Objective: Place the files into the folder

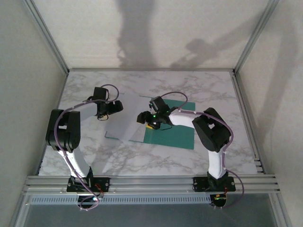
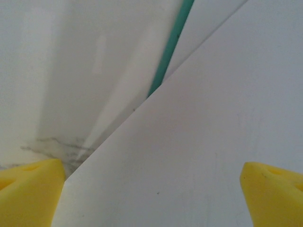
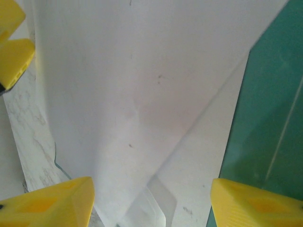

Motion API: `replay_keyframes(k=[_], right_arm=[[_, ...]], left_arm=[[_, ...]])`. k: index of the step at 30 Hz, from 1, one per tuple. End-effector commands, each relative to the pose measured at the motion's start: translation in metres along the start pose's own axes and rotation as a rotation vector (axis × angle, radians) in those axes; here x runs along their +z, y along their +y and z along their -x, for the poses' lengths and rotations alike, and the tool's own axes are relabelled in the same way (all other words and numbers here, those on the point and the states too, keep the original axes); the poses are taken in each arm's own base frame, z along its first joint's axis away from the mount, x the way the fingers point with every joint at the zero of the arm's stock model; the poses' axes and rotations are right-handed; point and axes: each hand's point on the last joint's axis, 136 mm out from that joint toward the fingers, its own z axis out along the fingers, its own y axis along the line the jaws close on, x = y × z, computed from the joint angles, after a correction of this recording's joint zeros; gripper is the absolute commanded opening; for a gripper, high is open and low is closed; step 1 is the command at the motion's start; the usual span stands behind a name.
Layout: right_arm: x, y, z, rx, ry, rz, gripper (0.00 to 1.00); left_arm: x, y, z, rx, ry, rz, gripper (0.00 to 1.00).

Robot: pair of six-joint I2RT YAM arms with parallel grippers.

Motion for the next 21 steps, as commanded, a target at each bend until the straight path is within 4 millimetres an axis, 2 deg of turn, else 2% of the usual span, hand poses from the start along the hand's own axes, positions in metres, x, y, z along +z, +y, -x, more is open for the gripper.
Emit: replay_keyframes(k=[1,11,21], right_arm=[[0.008,0.007,0.002,0.007,0.007,0.001,0.67],[0.018,0.009,0.006,0.005,0.022,-0.002,0.66],[0.025,0.008,0.009,-0.005,0.040,-0.017,0.66]], left_arm=[[-0.010,-0.004,-0.011,-0.033,0.030,-0.017,0.95],[-0.022,-0.007,-0.030,-0.057,0.054,-0.041,0.93],[-0.044,-0.011,-0.054,-0.082,0.032,-0.066,0.94]])
